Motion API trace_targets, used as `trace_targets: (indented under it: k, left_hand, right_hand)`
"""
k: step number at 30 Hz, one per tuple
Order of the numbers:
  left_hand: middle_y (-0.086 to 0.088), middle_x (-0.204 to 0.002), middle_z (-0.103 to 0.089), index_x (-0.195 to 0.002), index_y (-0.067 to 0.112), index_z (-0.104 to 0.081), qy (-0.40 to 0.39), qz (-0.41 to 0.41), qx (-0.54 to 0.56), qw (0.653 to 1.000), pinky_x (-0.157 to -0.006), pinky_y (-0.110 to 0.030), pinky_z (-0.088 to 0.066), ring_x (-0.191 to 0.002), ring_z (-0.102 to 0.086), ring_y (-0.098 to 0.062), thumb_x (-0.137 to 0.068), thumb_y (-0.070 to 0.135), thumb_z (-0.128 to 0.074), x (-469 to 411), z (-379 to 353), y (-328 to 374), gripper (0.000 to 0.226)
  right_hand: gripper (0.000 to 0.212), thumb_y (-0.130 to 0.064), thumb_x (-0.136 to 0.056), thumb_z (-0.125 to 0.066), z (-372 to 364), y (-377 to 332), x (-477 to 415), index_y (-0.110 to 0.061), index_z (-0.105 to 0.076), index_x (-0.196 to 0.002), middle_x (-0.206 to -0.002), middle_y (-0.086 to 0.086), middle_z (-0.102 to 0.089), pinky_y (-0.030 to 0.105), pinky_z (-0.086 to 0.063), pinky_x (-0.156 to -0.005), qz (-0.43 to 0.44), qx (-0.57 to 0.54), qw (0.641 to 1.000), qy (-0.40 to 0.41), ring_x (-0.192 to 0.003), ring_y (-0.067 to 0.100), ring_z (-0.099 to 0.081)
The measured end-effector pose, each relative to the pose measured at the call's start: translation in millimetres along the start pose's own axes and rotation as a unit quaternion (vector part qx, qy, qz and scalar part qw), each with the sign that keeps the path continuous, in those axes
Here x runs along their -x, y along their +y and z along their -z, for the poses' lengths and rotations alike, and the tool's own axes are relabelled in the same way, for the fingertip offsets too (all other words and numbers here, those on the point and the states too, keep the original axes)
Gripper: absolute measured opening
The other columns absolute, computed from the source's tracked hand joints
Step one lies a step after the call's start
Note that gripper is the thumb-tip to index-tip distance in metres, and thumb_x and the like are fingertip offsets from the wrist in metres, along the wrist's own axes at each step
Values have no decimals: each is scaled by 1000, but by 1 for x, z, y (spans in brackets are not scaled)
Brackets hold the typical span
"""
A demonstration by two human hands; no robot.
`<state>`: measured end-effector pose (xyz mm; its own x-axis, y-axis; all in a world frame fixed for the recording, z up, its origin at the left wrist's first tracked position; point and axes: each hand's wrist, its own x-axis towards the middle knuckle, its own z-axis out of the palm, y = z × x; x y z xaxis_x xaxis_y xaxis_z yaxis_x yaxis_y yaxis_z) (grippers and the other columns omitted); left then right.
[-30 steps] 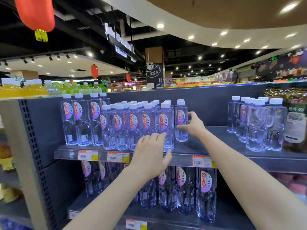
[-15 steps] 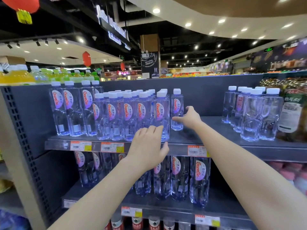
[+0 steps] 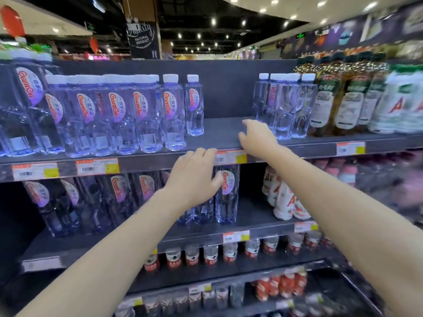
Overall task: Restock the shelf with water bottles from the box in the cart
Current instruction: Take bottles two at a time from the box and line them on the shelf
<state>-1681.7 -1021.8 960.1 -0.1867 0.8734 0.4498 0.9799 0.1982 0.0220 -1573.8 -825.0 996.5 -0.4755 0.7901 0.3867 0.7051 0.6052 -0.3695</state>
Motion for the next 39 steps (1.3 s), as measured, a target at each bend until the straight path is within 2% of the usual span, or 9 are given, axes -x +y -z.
trace_targets:
  k: [5,9,16,20,24,28,32,35,39]
  left_hand:
    - [-14,-132,-60,-139,11,-50,-43,-47,29,998,-94,-45,-47,-116,-57,-38,-97,44,-52,-1,-30,52,53]
    - [-13,-134,-57,-144,12,-46,-68,-93,25,993,-97,-47,-49,-117,-57,-38,-99,45,-49,5,-41,106,56]
    - [-13,-125,-58,-132,10,-50,-92,-160,6,983,-85,-42,-44,-112,-57,-37,-99,44,-50,13,-39,235,47]
    - [-16,-125,-57,-129,8,-49,-121,-197,38,972,-83,-42,-43,-115,-55,-37,-101,42,-49,26,-40,335,44]
    - [-13,-130,-56,-141,13,-45,-150,-244,42,957,-87,-45,-53,-114,-57,-35,-102,47,-46,38,-53,441,52]
    - [-12,-133,-56,-141,14,-46,-175,-282,53,942,-84,-45,-51,-113,-59,-35,-101,50,-46,54,-77,537,54]
    - [-13,-127,-56,-134,14,-47,-212,-315,42,924,-81,-43,-51,-109,-59,-35,-101,48,-48,69,-107,613,47]
    - [-12,-133,-55,-143,15,-43,-246,-317,42,915,-84,-44,-53,-112,-59,-34,-101,50,-49,70,-135,657,55]
    - [-12,-130,-56,-141,14,-46,-273,-318,47,907,-86,-44,-53,-113,-59,-34,-100,48,-48,59,-181,702,54]
  right_hand:
    - [48,-20,-102,-47,30,63,64,-7,-48,-148,-147,16,-54,44,-42,-106,9,58,997,51,-129,37,-54]
    - [53,-17,-98,-49,63,122,125,-13,-47,-151,-151,12,-53,46,-45,-107,-13,89,996,17,-134,36,-52]
    - [46,-23,-102,-48,129,226,223,-13,-51,-146,-146,12,-57,44,-56,-86,-104,124,984,-70,-111,32,-63]
    - [53,-24,-104,-48,171,292,291,-13,-41,-156,-150,11,-53,35,-50,-73,-142,130,976,-100,-98,28,-63]
    - [49,-25,-104,-50,208,358,359,-12,-45,-151,-137,9,-59,34,-53,-60,-177,138,967,-123,-92,27,-66]
    - [41,-28,-100,-53,233,418,421,-10,-54,-137,-127,10,-61,44,-59,-82,-218,134,960,-114,-103,30,-65]
    - [28,-24,-100,-52,245,474,467,-10,-56,-124,-121,12,-61,41,-54,-80,-273,132,944,-129,-107,34,-63]
    - [34,-22,-98,-52,245,522,490,-9,-56,-128,-124,12,-61,42,-56,-84,-309,125,935,-125,-109,34,-63]
    - [16,-16,-96,-53,235,583,504,-10,-56,-109,-108,10,-61,39,-50,-71,-333,125,923,-144,-96,32,-63]
